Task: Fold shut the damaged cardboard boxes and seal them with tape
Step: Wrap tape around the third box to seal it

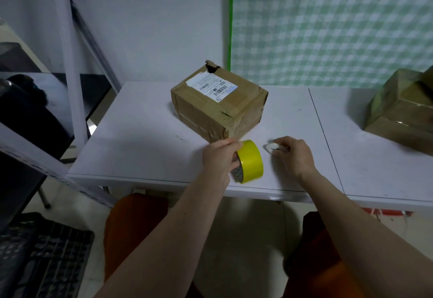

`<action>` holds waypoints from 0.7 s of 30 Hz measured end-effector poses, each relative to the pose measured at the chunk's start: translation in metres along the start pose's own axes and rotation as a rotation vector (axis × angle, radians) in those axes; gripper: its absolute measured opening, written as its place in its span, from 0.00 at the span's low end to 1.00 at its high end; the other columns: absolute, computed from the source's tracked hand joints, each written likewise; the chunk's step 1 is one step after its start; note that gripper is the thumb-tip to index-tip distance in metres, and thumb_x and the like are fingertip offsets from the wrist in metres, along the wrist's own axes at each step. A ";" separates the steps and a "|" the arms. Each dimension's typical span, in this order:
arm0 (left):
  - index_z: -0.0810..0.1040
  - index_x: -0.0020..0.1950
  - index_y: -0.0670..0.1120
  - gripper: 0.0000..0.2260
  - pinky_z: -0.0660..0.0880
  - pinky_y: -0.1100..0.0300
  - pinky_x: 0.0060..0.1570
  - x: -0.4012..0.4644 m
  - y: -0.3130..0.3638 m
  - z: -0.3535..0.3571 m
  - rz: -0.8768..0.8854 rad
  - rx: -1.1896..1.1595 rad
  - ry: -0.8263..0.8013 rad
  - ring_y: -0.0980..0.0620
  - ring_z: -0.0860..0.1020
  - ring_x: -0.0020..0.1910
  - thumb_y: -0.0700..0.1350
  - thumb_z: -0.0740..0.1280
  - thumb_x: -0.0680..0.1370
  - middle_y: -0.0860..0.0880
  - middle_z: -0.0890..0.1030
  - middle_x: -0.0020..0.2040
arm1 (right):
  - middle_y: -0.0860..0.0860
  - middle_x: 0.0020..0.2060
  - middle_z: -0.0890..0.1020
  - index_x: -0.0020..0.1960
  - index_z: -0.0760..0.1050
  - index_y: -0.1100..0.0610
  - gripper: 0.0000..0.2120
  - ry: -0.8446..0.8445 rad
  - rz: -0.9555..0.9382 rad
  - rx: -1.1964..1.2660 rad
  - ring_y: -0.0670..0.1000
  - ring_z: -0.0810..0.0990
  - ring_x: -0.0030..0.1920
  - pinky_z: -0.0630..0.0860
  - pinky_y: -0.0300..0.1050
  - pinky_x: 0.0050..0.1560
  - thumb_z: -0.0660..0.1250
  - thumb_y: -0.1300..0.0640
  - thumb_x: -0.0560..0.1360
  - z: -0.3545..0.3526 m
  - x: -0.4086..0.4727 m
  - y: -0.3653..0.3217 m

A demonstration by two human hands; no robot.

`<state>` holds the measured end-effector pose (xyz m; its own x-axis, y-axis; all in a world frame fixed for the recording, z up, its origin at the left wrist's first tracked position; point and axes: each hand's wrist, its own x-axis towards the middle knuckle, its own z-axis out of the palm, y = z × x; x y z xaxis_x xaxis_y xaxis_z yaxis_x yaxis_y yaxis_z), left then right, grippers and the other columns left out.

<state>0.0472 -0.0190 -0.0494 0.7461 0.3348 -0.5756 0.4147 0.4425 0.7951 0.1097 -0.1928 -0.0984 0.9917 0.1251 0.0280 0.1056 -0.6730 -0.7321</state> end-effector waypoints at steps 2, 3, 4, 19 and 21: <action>0.80 0.42 0.45 0.04 0.80 0.54 0.45 0.001 -0.001 0.000 0.017 0.027 0.001 0.45 0.79 0.55 0.37 0.72 0.73 0.41 0.81 0.54 | 0.57 0.54 0.81 0.59 0.78 0.57 0.15 -0.017 0.003 -0.089 0.58 0.76 0.57 0.70 0.43 0.51 0.71 0.56 0.73 0.000 0.002 0.000; 0.80 0.43 0.45 0.04 0.80 0.54 0.46 0.001 0.000 -0.001 0.024 0.028 0.002 0.45 0.80 0.54 0.37 0.72 0.74 0.41 0.81 0.53 | 0.58 0.58 0.79 0.63 0.76 0.57 0.18 -0.005 -0.016 -0.145 0.59 0.72 0.60 0.68 0.46 0.56 0.70 0.57 0.74 0.000 0.004 -0.003; 0.80 0.44 0.44 0.03 0.80 0.54 0.46 0.002 0.000 -0.001 0.031 0.022 0.001 0.46 0.80 0.52 0.37 0.72 0.74 0.42 0.82 0.51 | 0.58 0.61 0.76 0.65 0.74 0.56 0.19 0.022 -0.069 -0.170 0.59 0.69 0.62 0.66 0.46 0.59 0.68 0.60 0.75 0.000 0.004 -0.010; 0.82 0.37 0.50 0.06 0.77 0.51 0.50 0.009 0.007 -0.035 0.210 0.343 -0.077 0.46 0.79 0.45 0.40 0.73 0.73 0.47 0.81 0.39 | 0.52 0.61 0.78 0.62 0.77 0.55 0.16 0.022 -0.640 -0.200 0.60 0.72 0.58 0.68 0.50 0.62 0.65 0.55 0.76 0.018 0.025 -0.086; 0.83 0.37 0.50 0.07 0.78 0.49 0.50 0.010 0.011 -0.045 0.295 0.387 -0.059 0.48 0.79 0.43 0.41 0.72 0.73 0.49 0.81 0.36 | 0.53 0.59 0.78 0.62 0.77 0.54 0.16 -0.009 -0.664 -0.230 0.60 0.71 0.56 0.65 0.47 0.60 0.68 0.57 0.75 0.014 0.030 -0.090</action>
<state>0.0356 0.0266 -0.0551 0.8846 0.3464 -0.3122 0.3360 -0.0092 0.9418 0.1285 -0.1183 -0.0417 0.7113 0.5686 0.4132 0.7027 -0.5889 -0.3992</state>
